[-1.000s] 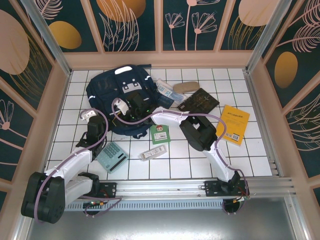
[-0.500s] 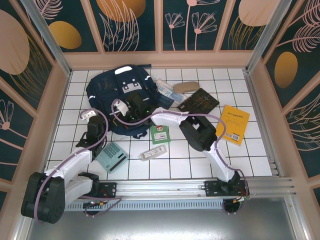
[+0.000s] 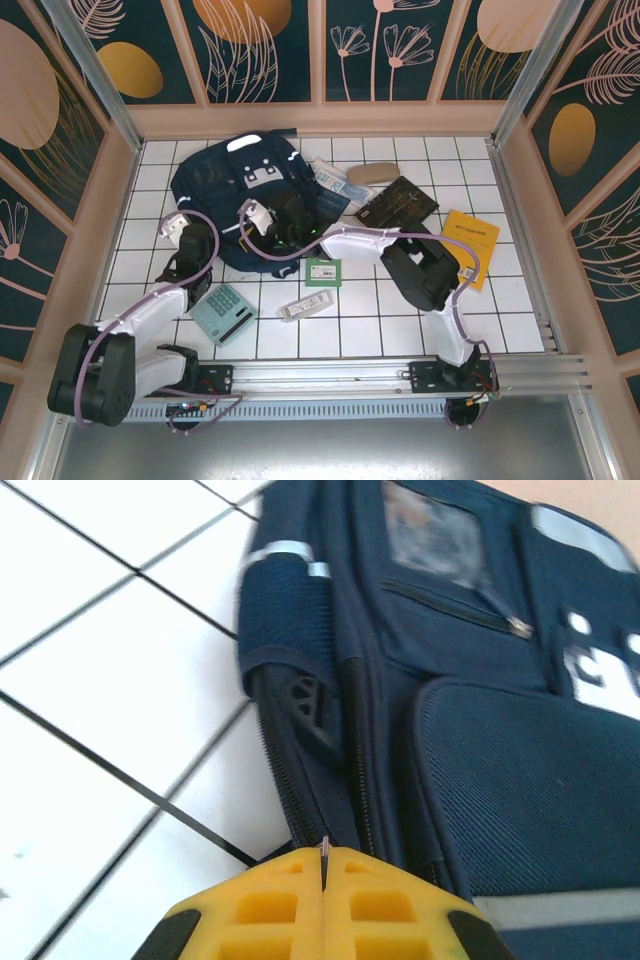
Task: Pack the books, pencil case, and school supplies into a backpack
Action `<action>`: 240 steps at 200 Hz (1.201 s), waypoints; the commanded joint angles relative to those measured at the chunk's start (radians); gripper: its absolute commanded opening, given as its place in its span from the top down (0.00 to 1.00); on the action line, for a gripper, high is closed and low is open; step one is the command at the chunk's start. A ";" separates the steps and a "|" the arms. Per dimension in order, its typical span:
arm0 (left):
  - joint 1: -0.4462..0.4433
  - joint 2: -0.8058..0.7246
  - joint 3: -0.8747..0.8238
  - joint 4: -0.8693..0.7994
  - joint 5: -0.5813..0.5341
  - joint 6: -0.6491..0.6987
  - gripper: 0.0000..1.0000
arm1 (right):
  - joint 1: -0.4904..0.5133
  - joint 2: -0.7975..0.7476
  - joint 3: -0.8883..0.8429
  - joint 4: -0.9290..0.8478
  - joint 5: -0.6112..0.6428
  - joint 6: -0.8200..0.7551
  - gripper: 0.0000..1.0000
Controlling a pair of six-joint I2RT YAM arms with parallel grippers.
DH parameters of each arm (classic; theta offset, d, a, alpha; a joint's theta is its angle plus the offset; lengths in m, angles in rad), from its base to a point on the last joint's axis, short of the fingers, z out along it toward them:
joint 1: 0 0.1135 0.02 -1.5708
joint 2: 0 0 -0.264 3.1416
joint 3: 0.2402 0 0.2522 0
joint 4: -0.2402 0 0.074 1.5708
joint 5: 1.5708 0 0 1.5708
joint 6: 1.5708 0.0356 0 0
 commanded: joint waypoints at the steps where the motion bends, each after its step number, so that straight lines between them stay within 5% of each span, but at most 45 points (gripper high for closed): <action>1: 0.068 0.054 0.070 -0.013 -0.135 -0.048 1.00 | -0.011 -0.041 -0.026 0.002 0.018 -0.005 1.00; 55: 0.103 0.143 0.128 0.042 -0.019 -0.041 1.00 | -0.012 -0.023 -0.005 -0.027 0.022 -0.006 1.00; 82: 0.103 0.100 0.090 0.066 0.020 -0.024 1.00 | -0.003 -0.008 0.011 -0.044 0.033 -0.007 0.73; 148: 0.103 0.032 0.050 0.056 0.057 0.003 1.00 | 0.014 -0.126 -0.134 0.045 0.140 0.109 0.62; 190: 0.101 0.015 0.038 0.114 0.221 0.007 1.00 | 0.108 0.005 0.041 -0.048 0.137 -0.006 0.57; 240: 0.101 -0.054 0.024 0.080 0.230 0.017 1.00 | 0.120 0.199 0.284 -0.164 0.177 -0.052 0.50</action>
